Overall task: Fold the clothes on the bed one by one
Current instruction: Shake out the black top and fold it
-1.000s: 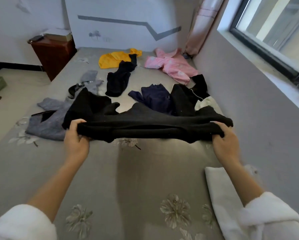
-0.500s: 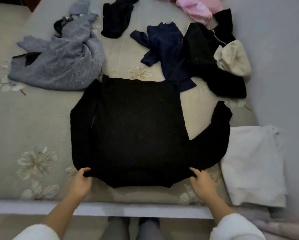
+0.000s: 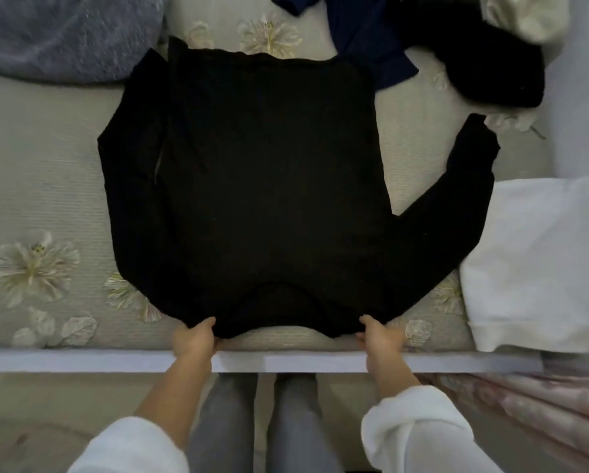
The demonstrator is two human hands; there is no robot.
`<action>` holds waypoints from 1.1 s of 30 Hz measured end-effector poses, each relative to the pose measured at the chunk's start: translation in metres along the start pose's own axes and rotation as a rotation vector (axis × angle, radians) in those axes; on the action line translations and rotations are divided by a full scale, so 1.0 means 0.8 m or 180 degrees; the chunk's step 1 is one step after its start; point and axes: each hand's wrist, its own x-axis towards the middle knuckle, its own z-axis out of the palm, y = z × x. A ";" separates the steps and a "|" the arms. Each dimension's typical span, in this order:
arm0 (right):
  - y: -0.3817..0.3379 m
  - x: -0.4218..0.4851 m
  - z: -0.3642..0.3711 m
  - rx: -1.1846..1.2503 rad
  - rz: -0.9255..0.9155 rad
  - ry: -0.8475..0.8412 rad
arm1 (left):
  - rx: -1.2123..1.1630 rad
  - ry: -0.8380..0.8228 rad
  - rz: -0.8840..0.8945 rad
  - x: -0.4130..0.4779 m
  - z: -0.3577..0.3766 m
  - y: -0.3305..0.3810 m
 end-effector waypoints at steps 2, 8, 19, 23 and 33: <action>0.000 0.000 0.000 -0.0214 -0.0007 0.0161 | 0.0558 0.0429 0.0219 -0.008 -0.004 0.002; -0.047 0.019 -0.035 0.0055 -0.0224 0.0372 | 0.1967 0.0753 0.1956 -0.048 0.035 0.042; -0.204 0.117 -0.091 0.1794 -0.0361 -0.1332 | 0.3779 -0.1325 0.3525 -0.117 0.287 -0.019; -0.271 0.132 -0.104 0.2070 -0.0465 -0.1936 | 0.4613 -0.1115 0.3042 -0.111 0.316 -0.034; -0.366 0.110 -0.097 0.2727 -0.0511 -0.2182 | 0.4931 -0.0970 0.2764 -0.118 0.321 -0.031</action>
